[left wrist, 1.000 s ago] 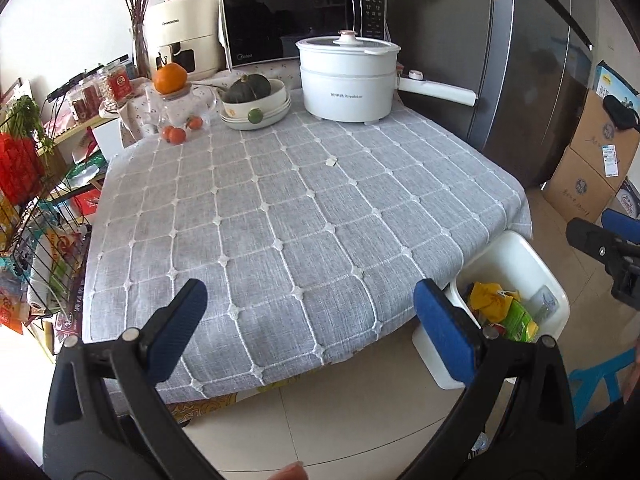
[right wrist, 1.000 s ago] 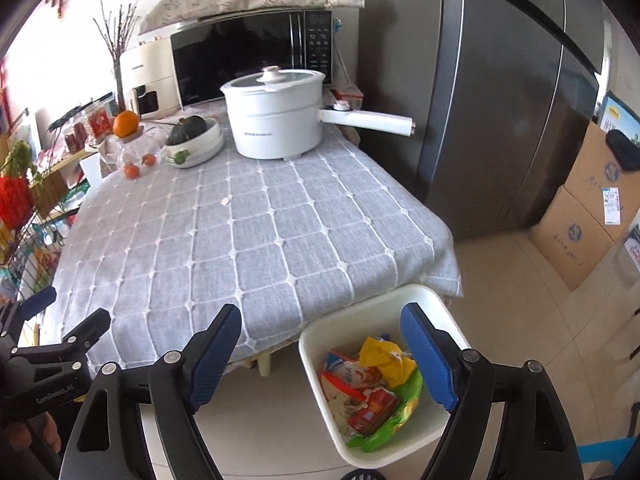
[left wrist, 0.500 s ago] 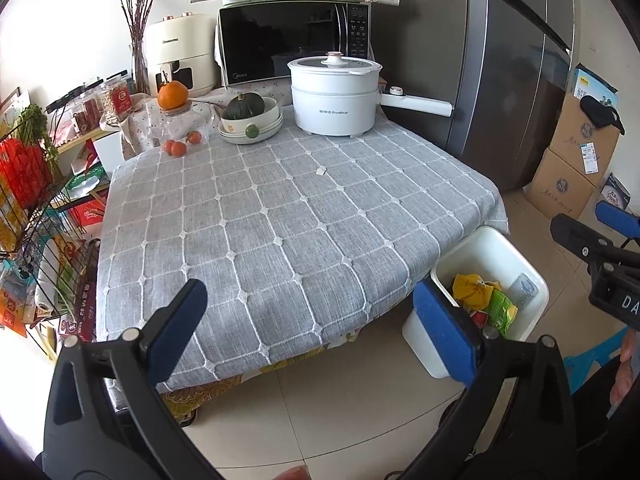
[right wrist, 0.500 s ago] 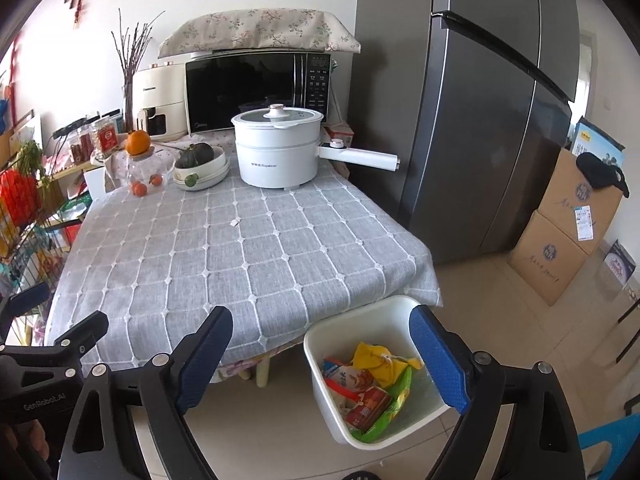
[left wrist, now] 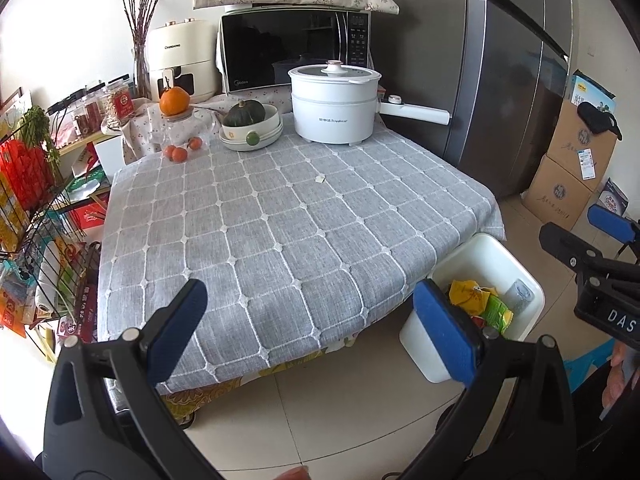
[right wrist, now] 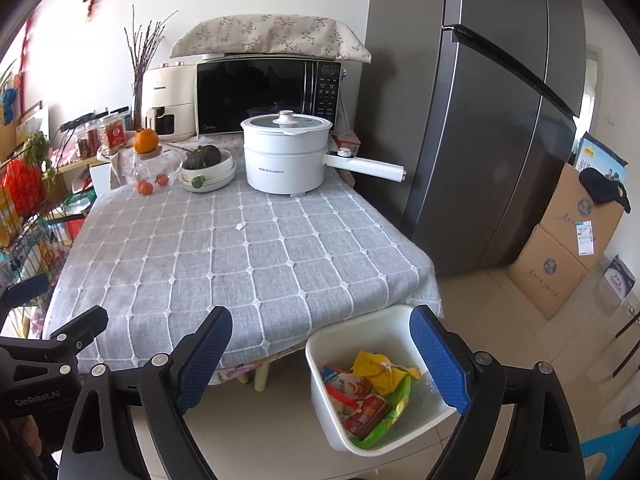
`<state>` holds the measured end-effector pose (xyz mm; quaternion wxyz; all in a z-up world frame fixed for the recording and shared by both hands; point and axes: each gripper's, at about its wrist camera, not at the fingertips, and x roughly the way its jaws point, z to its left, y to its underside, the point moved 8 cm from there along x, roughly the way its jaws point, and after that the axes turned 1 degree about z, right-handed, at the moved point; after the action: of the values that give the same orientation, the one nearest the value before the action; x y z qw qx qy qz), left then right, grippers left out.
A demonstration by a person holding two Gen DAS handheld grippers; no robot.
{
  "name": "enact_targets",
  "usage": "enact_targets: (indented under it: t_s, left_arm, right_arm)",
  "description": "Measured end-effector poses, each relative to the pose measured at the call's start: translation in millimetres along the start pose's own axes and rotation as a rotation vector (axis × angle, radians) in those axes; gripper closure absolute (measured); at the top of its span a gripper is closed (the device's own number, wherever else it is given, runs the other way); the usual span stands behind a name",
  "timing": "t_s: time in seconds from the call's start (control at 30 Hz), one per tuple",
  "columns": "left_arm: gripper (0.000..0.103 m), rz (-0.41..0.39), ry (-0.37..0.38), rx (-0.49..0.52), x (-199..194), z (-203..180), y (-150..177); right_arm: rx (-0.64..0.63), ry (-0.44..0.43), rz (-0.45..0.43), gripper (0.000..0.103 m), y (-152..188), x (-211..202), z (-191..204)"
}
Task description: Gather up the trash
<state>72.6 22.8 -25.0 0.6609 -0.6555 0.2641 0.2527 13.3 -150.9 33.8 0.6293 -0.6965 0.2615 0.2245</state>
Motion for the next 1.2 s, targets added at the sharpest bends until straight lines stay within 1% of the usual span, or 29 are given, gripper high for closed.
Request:
enact_targets:
  t_s: [1.2]
  left_arm:
    - [0.001, 0.01, -0.006, 0.009, -0.7, -2.6, 1.9]
  right_arm:
    - [0.003, -0.002, 0.002, 0.011, 4.0, 0.1, 4.3]
